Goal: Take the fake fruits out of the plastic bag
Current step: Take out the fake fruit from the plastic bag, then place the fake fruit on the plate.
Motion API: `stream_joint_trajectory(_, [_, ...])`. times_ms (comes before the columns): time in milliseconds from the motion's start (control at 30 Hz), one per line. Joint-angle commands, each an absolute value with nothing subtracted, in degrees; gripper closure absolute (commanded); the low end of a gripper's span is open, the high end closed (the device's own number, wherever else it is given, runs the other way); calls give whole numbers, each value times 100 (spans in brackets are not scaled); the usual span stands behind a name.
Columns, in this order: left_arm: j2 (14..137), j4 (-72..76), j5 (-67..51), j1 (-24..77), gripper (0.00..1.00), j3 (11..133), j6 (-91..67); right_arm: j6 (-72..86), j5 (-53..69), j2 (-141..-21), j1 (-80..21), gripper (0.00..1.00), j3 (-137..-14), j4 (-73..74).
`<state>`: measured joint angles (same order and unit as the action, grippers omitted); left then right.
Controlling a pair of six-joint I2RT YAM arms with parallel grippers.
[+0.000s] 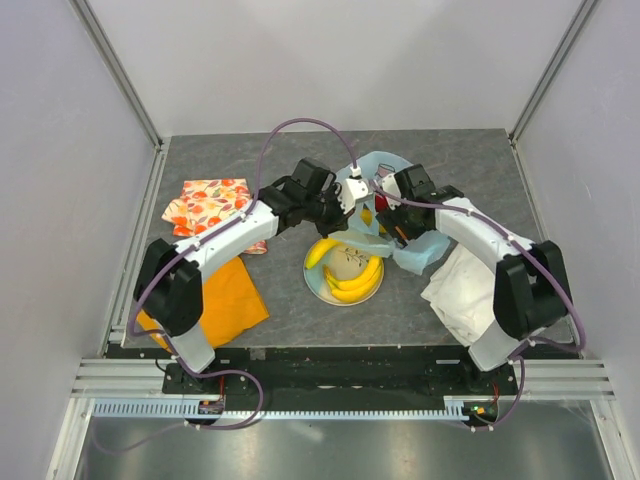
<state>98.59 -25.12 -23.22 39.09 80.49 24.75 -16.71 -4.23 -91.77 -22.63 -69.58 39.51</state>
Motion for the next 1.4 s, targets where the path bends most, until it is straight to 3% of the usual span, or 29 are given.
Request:
stream_joint_trajectory(0, [9317, -2188, -2197, 3946, 98, 8007, 2356, -1810, -677, -9658, -2250, 19, -7154, 3261])
stream_joint_trajectory(233, [9325, -2241, -2145, 3938, 98, 8103, 2285, -1890, -694, -10484, -2127, 13, -7312, 3006])
stream_joint_trajectory(367, [9395, -2259, -2127, 3937, 98, 8209, 2215, -2030, -694, -10486, -2066, 19, -7181, 2551])
stream_joint_trajectory(600, [9527, -2276, -2066, 3937, 99, 8411, 2171, -2355, -273, -9609, -1881, 61, -6952, 2127])
stream_joint_trajectory(700, [9545, -2294, -2030, 3937, 98, 8534, 2136, -2522, -115, -9012, -1863, 66, -6864, 2284])
stream_joint_trajectory(1133, [9475, -2338, -1645, 3867, 98, 8833, 1794, -3646, 1801, -6698, -1977, 66, -6681, 3725])
stream_joint_trajectory(1167, [9440, -2355, -1565, 3850, 96, 8842, 1723, -3778, 1854, -6610, -2134, 66, -6654, 3779])
stream_joint_trajectory(1233, [9352, -2390, -1442, 3780, 76, 8903, 1408, -4173, 2003, -6566, -2337, 66, -6627, 3919])
stream_joint_trajectory(1267, [9308, -2417, -1476, 3727, 64, 8938, 1250, -4323, 2004, -6583, -2608, 66, -6592, 3963])
stream_joint_trajectory(1300, [9221, -2443, -1537, 3570, 45, 9017, 1065, -4629, 1987, -6618, -2767, 66, -6574, 3999])
stream_joint_trajectory(1367, [9141, -2470, -1827, 3350, 37, 9070, 477, -4938, 1942, -6732, -3205, 66, -6504, 4052])
